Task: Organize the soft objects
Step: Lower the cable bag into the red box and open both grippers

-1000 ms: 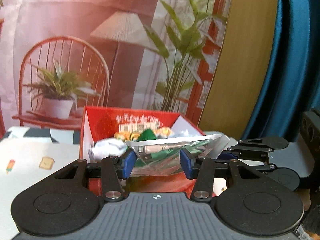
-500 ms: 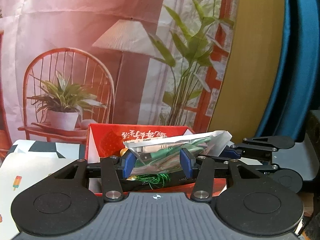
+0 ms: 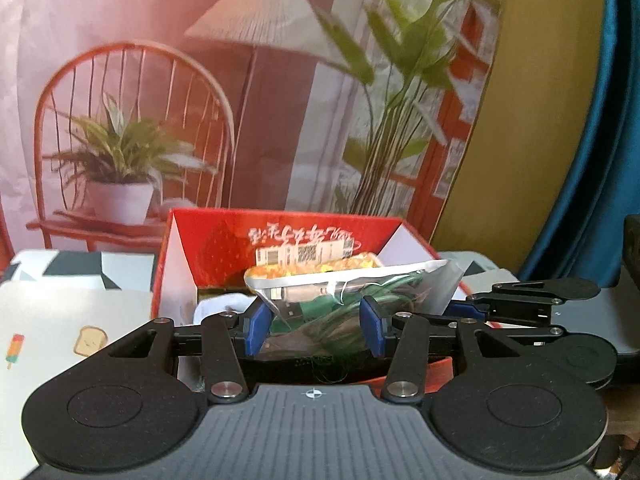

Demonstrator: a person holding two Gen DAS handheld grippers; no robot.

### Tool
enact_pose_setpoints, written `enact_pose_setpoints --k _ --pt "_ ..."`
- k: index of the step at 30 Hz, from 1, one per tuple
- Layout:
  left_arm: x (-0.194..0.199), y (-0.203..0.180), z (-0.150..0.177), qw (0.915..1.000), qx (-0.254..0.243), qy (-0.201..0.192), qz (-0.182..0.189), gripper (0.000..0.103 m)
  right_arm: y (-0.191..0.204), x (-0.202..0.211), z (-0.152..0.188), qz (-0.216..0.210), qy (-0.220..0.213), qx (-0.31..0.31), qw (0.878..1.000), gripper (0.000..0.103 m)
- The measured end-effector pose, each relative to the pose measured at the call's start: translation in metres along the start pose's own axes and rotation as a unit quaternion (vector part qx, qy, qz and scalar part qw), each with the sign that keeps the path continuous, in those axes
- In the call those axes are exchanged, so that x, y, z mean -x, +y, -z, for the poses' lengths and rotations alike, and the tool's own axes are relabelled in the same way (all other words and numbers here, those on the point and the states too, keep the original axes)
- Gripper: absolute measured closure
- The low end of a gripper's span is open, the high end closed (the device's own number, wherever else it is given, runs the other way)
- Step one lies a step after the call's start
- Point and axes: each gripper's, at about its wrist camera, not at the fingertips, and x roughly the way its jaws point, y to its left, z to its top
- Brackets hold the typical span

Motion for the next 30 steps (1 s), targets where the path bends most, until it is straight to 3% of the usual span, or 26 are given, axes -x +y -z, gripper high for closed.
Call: enact_pose_setpoints --k 13,21,23,25,27,30 --pt "-0.060 0.018 0.001 0.9959 0.034 0.084 -0.007 0.052 -0.033 -0.057 -0.005 0.001 0.107 -0.110 0.988 0.088" --pt "-0.058 0.024 -0.002 0.9964 0.047 0.070 0.006 0.048 -0.040 -0.071 -0.007 0.012 0.125 -0.126 0.984 0.088" --pt "-0.053 0.027 -0.003 0.9963 0.055 0.066 -0.001 0.039 -0.041 -0.072 -0.007 0.020 0.124 -0.130 0.983 0.088" --pt "-0.046 0.031 -0.004 0.9961 0.065 0.059 -0.009 0.019 -0.042 -0.072 -0.007 0.034 0.122 -0.131 0.983 0.088" --pt "-0.040 0.033 -0.005 0.9960 0.069 0.053 -0.021 0.009 -0.043 -0.071 -0.005 0.046 0.121 -0.133 0.983 0.088" --pt "-0.029 0.035 -0.010 0.9957 0.072 0.048 -0.031 0.003 -0.044 -0.068 -0.002 0.063 0.118 -0.137 0.982 0.082"
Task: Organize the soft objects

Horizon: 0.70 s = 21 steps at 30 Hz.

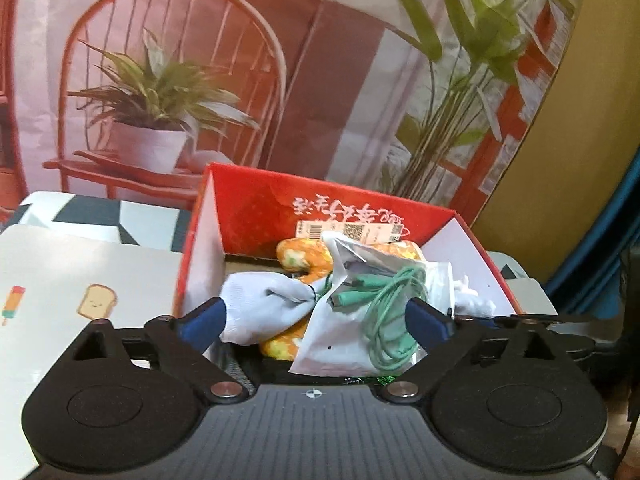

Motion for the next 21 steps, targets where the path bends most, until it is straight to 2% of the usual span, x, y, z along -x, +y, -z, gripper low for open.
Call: enact_pose_setpoints --k 4,6,8,9,12,17,21 --pt "0.013 -0.004 -0.002 0.9996 -0.009 -0.006 -0.027 0.000 0.000 0.013 0.000 0.004 -0.022 0.003 1.000 0.072" --pt "0.021 -0.007 -0.003 0.9986 -0.019 -0.008 -0.048 0.000 0.001 0.023 -0.001 0.000 -0.037 0.005 0.999 0.058" --pt "0.027 -0.008 -0.004 0.9978 -0.027 -0.008 -0.060 0.000 0.003 0.035 -0.001 -0.003 -0.056 0.012 0.998 0.034" --pt "0.032 -0.009 -0.004 0.9975 -0.031 -0.010 -0.063 0.000 0.004 0.042 -0.001 -0.004 -0.064 0.015 0.998 0.031" --pt "0.046 -0.011 -0.002 0.9963 -0.037 -0.016 -0.076 0.000 0.005 0.061 0.000 0.000 -0.084 0.014 0.996 0.002" --pt "0.073 -0.019 -0.003 0.9926 -0.040 -0.036 -0.109 0.000 0.003 0.093 0.005 -0.012 -0.106 0.011 0.994 0.000" --pt "0.096 -0.025 -0.003 0.9914 -0.043 -0.058 -0.109 0.000 0.002 0.116 0.010 -0.004 -0.116 0.002 0.993 0.000"
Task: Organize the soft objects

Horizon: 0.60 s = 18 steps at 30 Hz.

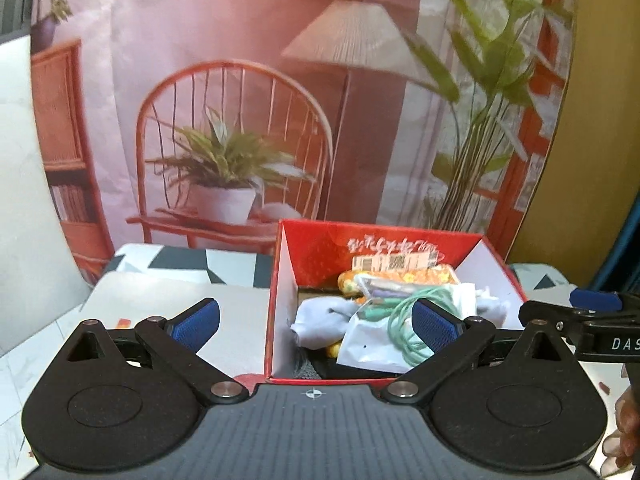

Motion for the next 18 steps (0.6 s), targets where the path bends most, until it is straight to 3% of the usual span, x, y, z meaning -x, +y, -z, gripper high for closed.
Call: enact_pose_setpoints --k 12,18 --pt "0.072 -0.025 0.001 0.9980 -0.039 -0.034 -0.038 0.000 0.004 0.077 -0.001 0.027 -0.031 -0.008 0.999 0.000" --pt "0.105 -0.035 0.004 0.9981 -0.034 -0.038 -0.036 0.000 0.008 0.118 0.001 0.037 -0.049 -0.008 0.998 0.000"
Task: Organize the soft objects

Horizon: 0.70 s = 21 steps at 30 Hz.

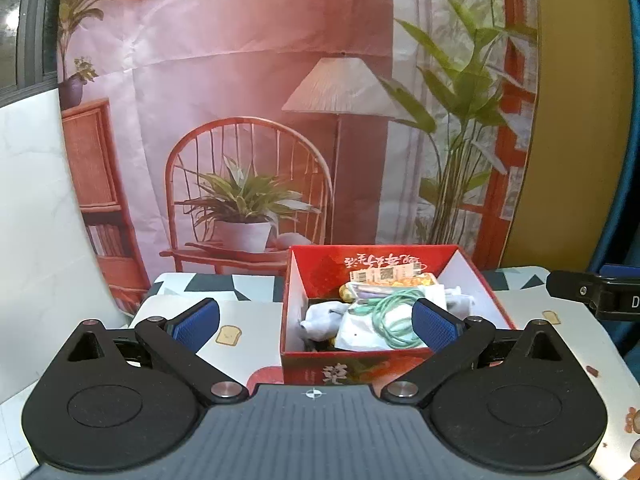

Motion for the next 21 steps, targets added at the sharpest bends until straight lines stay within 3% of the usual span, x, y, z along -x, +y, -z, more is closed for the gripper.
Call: enact_pose_setpoints --k 12,21 --pt "0.073 -0.008 -0.003 0.9993 0.008 -0.033 -0.017 0.000 0.001 0.083 -0.005 0.010 -0.035 0.001 0.999 0.000" --pt "0.135 -0.015 -0.005 0.9965 0.012 -0.079 -0.024 0.000 0.007 0.139 -0.008 0.017 -0.055 0.013 0.998 0.000"
